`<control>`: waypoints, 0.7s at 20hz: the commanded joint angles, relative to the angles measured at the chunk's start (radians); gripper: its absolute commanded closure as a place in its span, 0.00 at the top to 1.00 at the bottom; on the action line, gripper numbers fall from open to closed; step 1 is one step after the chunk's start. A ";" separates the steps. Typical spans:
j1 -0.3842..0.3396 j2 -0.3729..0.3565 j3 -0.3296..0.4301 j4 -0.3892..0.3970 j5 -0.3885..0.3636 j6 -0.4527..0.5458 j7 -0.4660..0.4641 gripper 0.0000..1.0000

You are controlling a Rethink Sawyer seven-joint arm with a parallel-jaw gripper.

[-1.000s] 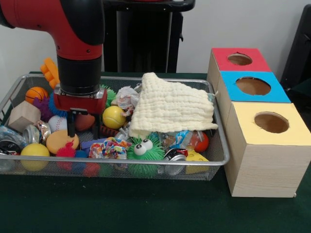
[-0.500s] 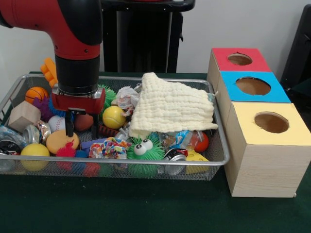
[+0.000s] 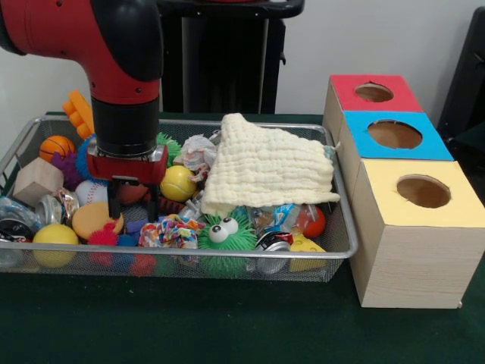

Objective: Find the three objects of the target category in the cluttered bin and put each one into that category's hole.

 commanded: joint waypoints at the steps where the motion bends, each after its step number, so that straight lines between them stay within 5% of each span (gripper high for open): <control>1: 0.012 0.095 0.002 -0.042 -0.067 -0.083 0.055 1.00; 14: -0.047 0.110 0.056 -0.047 -0.044 -0.059 -0.002 1.00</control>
